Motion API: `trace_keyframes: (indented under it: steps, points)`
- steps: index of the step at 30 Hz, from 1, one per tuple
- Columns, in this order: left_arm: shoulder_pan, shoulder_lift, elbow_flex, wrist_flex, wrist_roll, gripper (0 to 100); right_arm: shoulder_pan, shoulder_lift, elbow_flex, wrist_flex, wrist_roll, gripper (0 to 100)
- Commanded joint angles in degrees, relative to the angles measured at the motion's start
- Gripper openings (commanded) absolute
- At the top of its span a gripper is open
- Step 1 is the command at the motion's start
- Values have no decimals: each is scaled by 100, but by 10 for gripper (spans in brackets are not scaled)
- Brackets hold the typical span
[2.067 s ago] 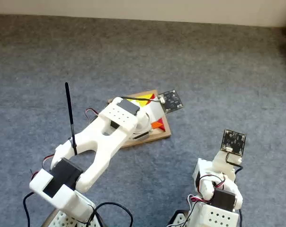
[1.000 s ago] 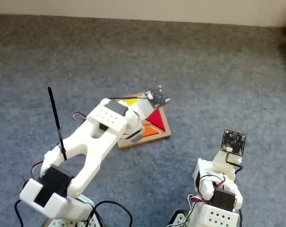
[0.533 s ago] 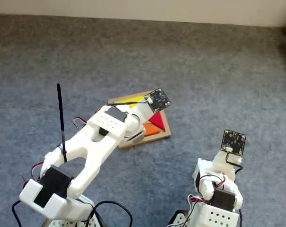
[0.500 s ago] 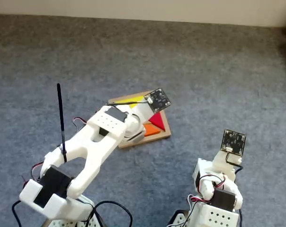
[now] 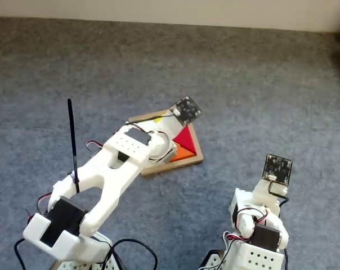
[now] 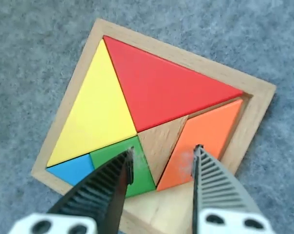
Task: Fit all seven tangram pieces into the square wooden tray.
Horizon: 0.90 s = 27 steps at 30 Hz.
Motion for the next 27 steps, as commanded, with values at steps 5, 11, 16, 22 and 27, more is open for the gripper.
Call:
trace_keyframes:
  steps: [5,11,16,22,27]
  points:
    - [-233,-1393,-154,862,905,204,-4,-101,796,48,53,5]
    - [-989,-2738,-145,1600,1679,204,-4,-101,796,48,53,5]
    - [-1903,-3178,-145,2462,1749,204,-4,-101,796,48,53,5]
    - [-2870,-2853,171,3182,2092,204,-4,-101,796,48,53,5]
    - [-3442,-2492,971,2708,3112,201,-4,-101,796,48,53,5]
